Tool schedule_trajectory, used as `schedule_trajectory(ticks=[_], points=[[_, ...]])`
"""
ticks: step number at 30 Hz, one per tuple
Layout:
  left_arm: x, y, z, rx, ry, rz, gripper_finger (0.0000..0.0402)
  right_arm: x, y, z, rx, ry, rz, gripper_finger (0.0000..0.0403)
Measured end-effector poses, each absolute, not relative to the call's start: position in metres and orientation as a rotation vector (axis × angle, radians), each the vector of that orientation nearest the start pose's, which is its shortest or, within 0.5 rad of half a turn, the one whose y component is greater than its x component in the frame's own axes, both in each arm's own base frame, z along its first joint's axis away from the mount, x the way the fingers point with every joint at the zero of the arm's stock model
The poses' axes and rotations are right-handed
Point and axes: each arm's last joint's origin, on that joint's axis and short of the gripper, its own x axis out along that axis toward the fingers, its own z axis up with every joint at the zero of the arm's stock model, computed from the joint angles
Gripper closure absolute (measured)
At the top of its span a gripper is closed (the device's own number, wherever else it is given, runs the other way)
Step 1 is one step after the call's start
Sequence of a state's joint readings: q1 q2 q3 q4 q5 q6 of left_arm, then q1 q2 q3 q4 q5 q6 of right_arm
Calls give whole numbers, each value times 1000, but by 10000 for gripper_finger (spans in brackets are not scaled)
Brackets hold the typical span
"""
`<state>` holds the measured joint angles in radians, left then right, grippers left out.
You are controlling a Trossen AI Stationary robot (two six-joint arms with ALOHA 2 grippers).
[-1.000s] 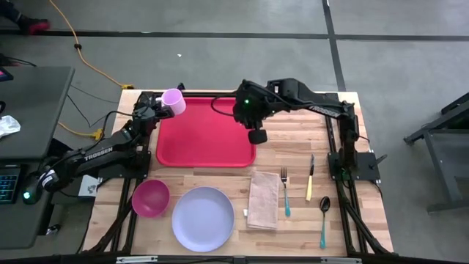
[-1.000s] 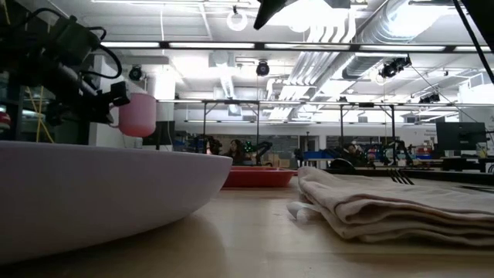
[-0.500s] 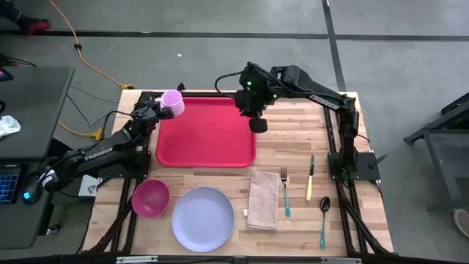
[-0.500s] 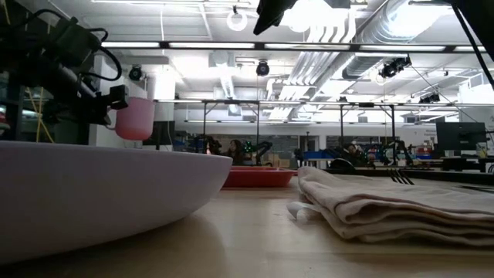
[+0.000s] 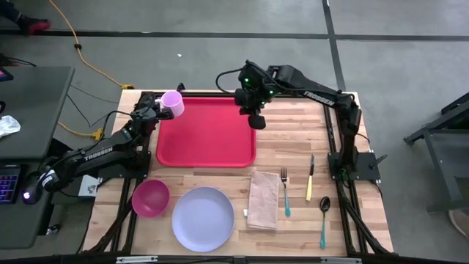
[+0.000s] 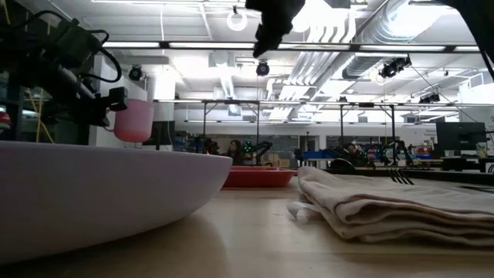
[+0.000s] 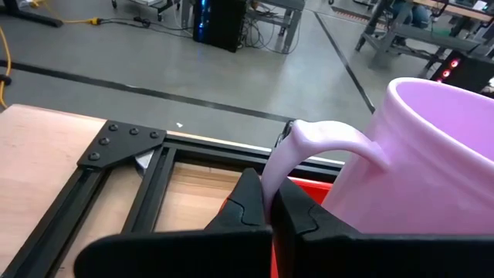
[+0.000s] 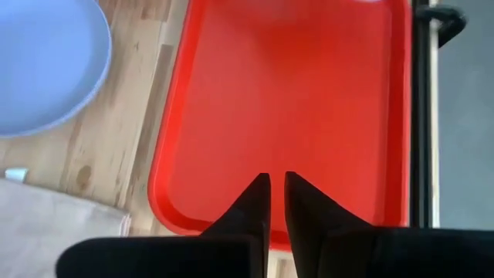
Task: Set up tray
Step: Put the pink mug on the red tray
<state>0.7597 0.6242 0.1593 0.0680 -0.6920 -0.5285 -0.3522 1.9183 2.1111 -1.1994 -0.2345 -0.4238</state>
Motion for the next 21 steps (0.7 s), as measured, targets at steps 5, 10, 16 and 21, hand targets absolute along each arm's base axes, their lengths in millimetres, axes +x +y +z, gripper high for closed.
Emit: schedule_trajectory(ticks=[5, 10, 16, 21], points=[[85, 106, 166, -439, 58, 1516, 380, 363, -134, 360, -98, 941, 76, 387], [84, 106, 166, -437, 58, 1522, 380, 348, -138, 351, -85, 864, 16, 387], [84, 106, 166, -437, 56, 1523, 380, 321, -132, 343, -92, 761, -87, 387], [84, 106, 166, -436, 53, 1530, 380, 298, -123, 338, -95, 664, -146, 386]])
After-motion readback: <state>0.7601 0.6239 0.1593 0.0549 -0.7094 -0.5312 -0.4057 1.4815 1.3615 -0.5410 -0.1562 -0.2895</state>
